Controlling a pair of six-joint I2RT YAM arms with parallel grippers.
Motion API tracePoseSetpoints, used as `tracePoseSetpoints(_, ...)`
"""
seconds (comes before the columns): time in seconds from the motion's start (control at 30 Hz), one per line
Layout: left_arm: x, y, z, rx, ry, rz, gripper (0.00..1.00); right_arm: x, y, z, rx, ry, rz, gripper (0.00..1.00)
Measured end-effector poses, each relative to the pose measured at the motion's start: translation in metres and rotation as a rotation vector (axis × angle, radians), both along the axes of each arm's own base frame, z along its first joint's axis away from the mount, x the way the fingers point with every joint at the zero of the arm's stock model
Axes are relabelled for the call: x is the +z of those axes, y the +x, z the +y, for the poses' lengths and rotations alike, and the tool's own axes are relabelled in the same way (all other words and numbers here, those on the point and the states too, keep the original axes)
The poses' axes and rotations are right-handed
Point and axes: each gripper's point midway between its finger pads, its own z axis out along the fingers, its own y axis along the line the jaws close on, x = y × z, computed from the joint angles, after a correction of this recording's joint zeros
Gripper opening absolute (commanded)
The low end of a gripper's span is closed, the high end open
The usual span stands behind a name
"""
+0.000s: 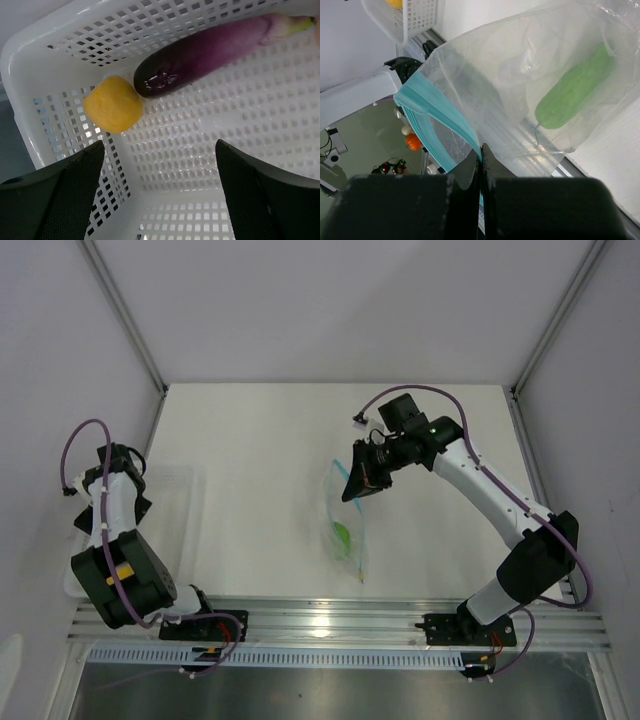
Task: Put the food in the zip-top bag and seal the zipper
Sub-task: Pick up the fake fruit from the bin.
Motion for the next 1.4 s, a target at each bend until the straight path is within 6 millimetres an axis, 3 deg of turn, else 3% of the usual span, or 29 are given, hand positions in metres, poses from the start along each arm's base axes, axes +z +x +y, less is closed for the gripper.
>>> tracePoseSetpoints(0.33, -0.042, -0.022, 0.002, 0.020, -0.046, 0.152, 0.89, -0.005, 0.001, 0.000, 0.010, -0.007, 0.000, 0.00)
tracePoseSetpoints(0.77, -0.060, -0.057, 0.010, 0.103, -0.054, 0.215, 0.94, -0.007, 0.002, -0.001, 0.014, -0.011, -0.004, 0.00)
tracePoseSetpoints(1.1, -0.071, -0.068, 0.024, 0.142, -0.091, 0.272, 0.98, -0.007, 0.002, -0.001, 0.014, -0.011, -0.005, 0.00)
tracePoseSetpoints(1.23, -0.073, -0.067, 0.028, 0.137, -0.092, 0.289, 0.93, -0.007, 0.003, -0.002, 0.012, -0.011, -0.006, 0.00)
tracePoseSetpoints(1.4, -0.076, -0.072, 0.031, 0.137, -0.112, 0.320, 0.79, -0.007, 0.005, -0.003, 0.006, -0.011, -0.005, 0.00)
